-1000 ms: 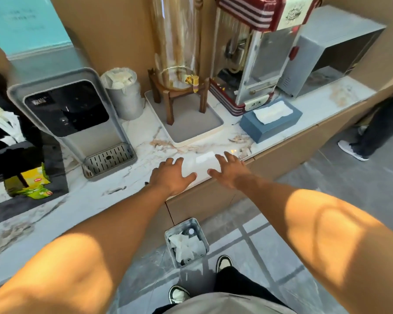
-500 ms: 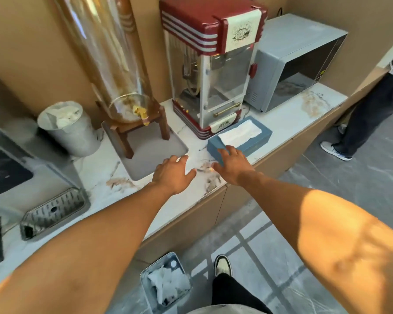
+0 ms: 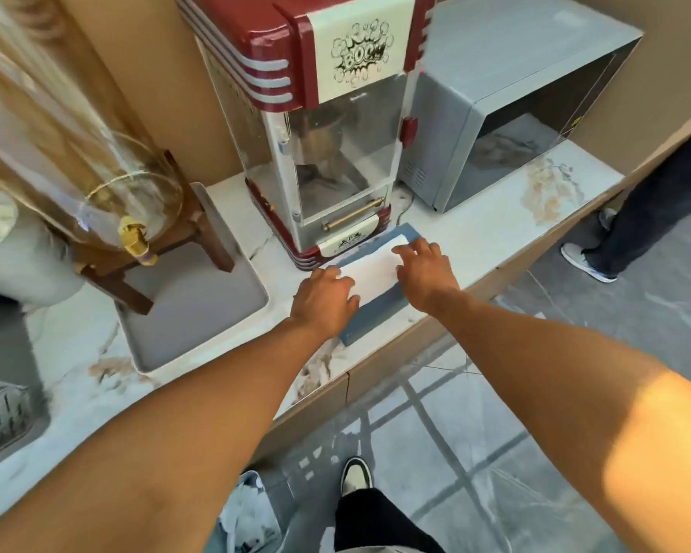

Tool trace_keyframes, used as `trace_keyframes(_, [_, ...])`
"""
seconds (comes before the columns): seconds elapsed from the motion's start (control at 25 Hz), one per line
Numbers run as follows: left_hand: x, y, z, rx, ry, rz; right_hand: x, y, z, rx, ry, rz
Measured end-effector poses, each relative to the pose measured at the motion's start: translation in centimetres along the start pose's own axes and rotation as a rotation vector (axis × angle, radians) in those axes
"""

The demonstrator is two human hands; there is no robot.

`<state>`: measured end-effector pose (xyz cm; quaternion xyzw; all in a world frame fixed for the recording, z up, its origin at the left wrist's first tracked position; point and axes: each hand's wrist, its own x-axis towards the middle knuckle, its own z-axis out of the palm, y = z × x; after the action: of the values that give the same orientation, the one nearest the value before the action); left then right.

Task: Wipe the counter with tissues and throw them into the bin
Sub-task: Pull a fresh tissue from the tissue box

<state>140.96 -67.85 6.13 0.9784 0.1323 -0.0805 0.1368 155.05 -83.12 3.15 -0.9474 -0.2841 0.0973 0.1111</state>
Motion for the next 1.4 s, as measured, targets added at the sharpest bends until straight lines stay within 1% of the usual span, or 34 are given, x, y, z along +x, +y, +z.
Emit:
trace_keyframes(0.28, [3.0,0.6,0.7,0.076,0.014,-0.066,2.7,1.9,1.1,0.113,-0.047,0.031])
trace_keyframes(0.48, [3.6,0.8,0.6,0.074,0.068,-0.079,3.4,2.0,0.8,0.180,-0.052,0.022])
trace_keyframes(0.64, [3.3,1.0,0.3,0.086,0.076,-0.096,3.7,1.3,0.2,0.172,-0.069,0.021])
trace_keyframes(0.76, [3.0,1.1,0.2,0.109,0.070,-0.090,3.2,0.5,0.0,0.100,-0.081,0.004])
trace_keyframes(0.88, [1.8,0.5,0.0,0.088,0.088,-0.106,2.1,-0.5,-0.3,0.088,-0.057,-0.006])
trace_keyframes(1.12, [-2.8,-2.6,-1.0,0.050,0.138,-0.137,-1.5,-5.3,-1.0,0.076,-0.035,-0.051])
trace_keyframes(1.2, [-5.4,-4.5,-1.4,0.045,0.159,-0.153,-3.2,-8.2,-1.0,0.054,-0.024,-0.066])
trace_keyframes(1.32, [-9.9,-8.0,-1.6,0.046,0.200,-0.181,-6.0,-13.3,-0.3,-0.009,-0.016,-0.163])
trace_keyframes(1.4, [-13.6,-10.5,-1.3,0.040,0.225,-0.211,-8.0,-16.8,0.6,0.030,-0.021,-0.167])
